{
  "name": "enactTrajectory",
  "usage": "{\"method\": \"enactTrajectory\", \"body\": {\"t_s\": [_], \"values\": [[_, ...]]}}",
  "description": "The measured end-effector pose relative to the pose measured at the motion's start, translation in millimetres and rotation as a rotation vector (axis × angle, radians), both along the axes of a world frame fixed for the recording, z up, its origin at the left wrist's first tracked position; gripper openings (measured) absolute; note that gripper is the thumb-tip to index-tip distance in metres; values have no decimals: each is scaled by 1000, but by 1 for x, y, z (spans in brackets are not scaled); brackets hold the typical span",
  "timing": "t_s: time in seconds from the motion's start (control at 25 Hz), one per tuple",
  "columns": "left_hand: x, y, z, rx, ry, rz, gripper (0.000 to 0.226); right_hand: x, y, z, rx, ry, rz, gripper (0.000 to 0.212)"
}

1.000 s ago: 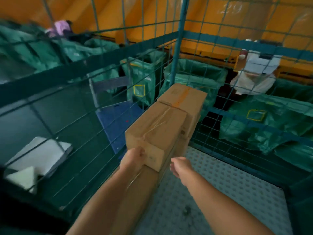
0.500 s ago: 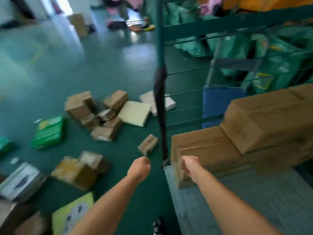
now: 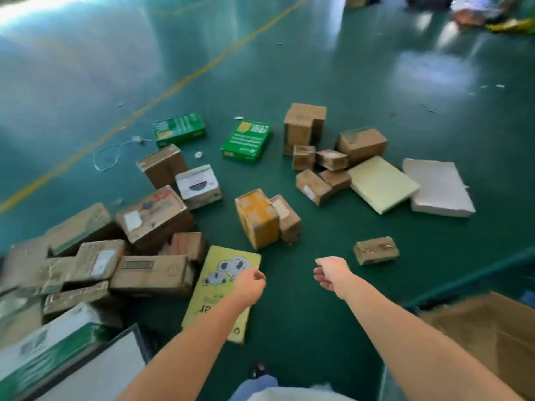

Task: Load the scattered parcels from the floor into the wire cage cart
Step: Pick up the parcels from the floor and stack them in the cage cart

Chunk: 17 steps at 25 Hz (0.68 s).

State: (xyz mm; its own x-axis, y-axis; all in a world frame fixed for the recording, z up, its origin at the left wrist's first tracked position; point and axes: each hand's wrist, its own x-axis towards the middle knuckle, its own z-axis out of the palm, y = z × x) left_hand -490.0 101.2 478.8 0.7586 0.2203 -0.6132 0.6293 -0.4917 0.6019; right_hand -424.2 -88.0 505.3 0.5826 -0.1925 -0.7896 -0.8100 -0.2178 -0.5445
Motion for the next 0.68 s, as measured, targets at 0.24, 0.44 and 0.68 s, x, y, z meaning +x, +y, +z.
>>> {"method": "enactTrajectory", "body": {"t_s": [0.24,0.44,0.68], "values": [[42,71,-5,-33,2,142,24,52,88,-3,-26,64,130,14],[93,108,-17,-111,44,275,25,127,133,-20,-58,37,192,15],[143,155,-12,-109,121,528,19,216,214,-31,-6,65,477,9]]}}
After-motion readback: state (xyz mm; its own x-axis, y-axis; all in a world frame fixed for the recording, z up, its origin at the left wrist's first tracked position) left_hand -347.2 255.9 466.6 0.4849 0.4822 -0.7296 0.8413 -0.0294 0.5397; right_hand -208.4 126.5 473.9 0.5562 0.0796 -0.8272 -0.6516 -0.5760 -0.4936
